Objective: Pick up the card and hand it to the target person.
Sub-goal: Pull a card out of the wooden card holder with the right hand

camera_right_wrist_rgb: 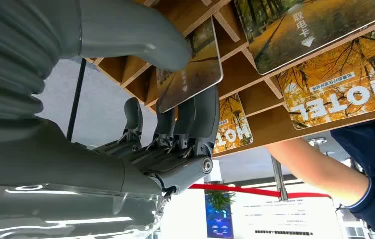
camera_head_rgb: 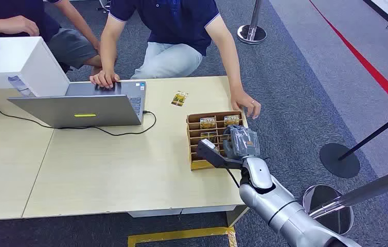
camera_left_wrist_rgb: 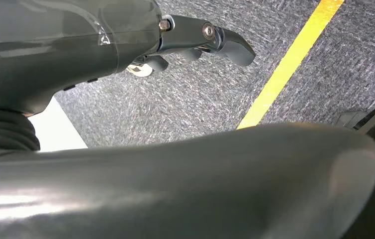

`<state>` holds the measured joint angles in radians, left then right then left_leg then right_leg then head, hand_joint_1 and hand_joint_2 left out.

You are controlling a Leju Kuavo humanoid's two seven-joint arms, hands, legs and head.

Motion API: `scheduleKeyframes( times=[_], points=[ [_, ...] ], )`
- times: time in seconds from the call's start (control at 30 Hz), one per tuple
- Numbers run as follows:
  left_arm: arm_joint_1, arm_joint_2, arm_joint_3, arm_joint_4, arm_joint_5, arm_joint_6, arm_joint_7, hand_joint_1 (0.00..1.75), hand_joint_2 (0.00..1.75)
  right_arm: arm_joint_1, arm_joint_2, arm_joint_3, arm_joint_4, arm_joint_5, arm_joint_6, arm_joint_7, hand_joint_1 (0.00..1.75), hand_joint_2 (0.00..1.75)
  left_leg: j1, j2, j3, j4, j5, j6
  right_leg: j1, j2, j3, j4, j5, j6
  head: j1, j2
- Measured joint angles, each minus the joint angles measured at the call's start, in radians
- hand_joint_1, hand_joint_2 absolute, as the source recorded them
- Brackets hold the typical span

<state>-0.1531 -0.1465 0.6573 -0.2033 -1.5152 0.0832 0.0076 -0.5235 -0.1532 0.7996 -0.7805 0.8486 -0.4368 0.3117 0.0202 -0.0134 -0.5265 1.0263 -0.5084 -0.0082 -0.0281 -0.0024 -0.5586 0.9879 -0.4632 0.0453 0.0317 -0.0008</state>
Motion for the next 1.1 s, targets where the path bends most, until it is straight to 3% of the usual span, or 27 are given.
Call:
scheduleKeyframes(
  times=[0.2, 0.33, 0.47, 0.77, 1.1],
  points=[
    [0.000, 0.000, 0.000, 0.000, 0.001, 0.002, -0.002, 0.00, 0.00, 0.000, 0.004, 0.004, 0.000, 0.002, 0.001, 0.000, 1.37, 1.75, 0.000, 0.000, 0.000, 0.000, 0.000, 0.000, 0.000, 0.000, 0.000, 0.000, 0.000, 0.000, 0.000, 0.000],
    [0.000, -0.001, 0.000, 0.000, 0.003, 0.007, -0.008, 0.00, 1.75, -0.001, 0.005, 0.004, 0.000, 0.004, 0.000, 0.000, 1.58, 1.75, 0.000, 0.000, 0.000, 0.000, 0.000, 0.000, 0.000, 0.000, 0.000, 0.000, 0.000, 0.000, 0.000, 0.000],
    [0.000, -0.003, 0.000, 0.000, 0.004, 0.024, -0.010, 0.00, 1.75, -0.001, 0.006, 0.004, 0.000, 0.005, -0.003, 0.000, 1.75, 1.75, 0.000, 0.000, 0.001, 0.000, 0.000, 0.000, 0.000, 0.000, 0.000, 0.000, 0.000, 0.000, 0.000, 0.000],
    [-0.001, -0.006, -0.011, 0.000, 0.006, 0.112, 0.013, 0.00, 1.75, 0.004, 0.006, 0.003, 0.000, 0.008, -0.030, 0.010, 1.75, 1.75, 0.000, 0.000, 0.000, 0.000, 0.000, 0.000, 0.000, 0.000, 0.000, 0.000, 0.000, 0.000, 0.000, 0.000],
    [-0.018, -0.006, -0.010, 0.000, 0.032, 0.100, -0.002, 0.00, 1.75, 0.003, 0.001, -0.010, -0.085, 0.051, -0.093, 0.041, 1.75, 1.75, 0.000, 0.001, 0.000, 0.000, 0.000, 0.000, 0.000, 0.000, 0.001, 0.000, 0.001, 0.000, 0.000, 0.000]
  ],
)
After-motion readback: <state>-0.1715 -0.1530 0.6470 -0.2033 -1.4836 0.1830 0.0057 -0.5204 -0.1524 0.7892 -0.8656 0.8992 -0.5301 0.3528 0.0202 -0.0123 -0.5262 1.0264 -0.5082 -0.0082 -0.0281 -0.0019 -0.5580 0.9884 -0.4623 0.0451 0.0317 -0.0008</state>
